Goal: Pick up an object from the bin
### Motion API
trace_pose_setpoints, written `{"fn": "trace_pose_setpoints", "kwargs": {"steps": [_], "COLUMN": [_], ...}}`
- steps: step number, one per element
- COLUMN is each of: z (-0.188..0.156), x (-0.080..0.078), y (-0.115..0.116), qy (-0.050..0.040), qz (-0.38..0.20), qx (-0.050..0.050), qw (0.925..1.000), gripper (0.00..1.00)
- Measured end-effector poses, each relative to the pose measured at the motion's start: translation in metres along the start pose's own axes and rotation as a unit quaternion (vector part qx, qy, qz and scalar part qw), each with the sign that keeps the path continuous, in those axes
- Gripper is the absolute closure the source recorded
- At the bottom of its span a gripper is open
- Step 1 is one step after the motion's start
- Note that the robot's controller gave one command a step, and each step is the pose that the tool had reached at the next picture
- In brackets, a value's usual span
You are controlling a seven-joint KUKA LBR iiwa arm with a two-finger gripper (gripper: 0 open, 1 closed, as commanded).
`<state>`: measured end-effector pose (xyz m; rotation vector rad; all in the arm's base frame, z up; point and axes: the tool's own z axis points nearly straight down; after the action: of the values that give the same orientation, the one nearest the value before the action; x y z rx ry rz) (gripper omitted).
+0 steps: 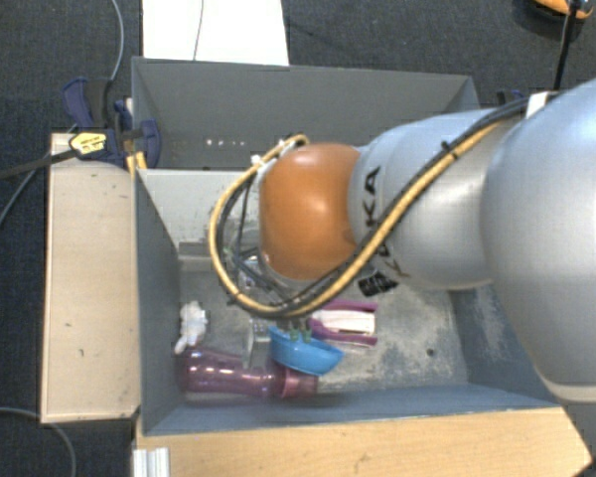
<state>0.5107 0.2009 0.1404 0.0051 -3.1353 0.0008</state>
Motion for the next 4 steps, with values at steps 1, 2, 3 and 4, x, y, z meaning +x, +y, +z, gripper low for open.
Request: {"fn": "trace_pose_setpoints", "kwargs": {"steps": [1,2,3,4], "z": [-0.004,0.030,0.055,0.039], "x": [-0.002,0.007,0.015,0.008], "y": [-0.001,-0.020,-0.045,-0.093], "qy": [-0.0039,-0.0049,-0.0046,-0.0064], "qz": [0.003,-0.021,0.001,-0.037], "qx": [-0.001,-0.002,-0.003,-0.003], "qw": [1.0000,0.9998,1.0000,0.9993], "gripper": [0.00,0.00,0.00,0.00]}}
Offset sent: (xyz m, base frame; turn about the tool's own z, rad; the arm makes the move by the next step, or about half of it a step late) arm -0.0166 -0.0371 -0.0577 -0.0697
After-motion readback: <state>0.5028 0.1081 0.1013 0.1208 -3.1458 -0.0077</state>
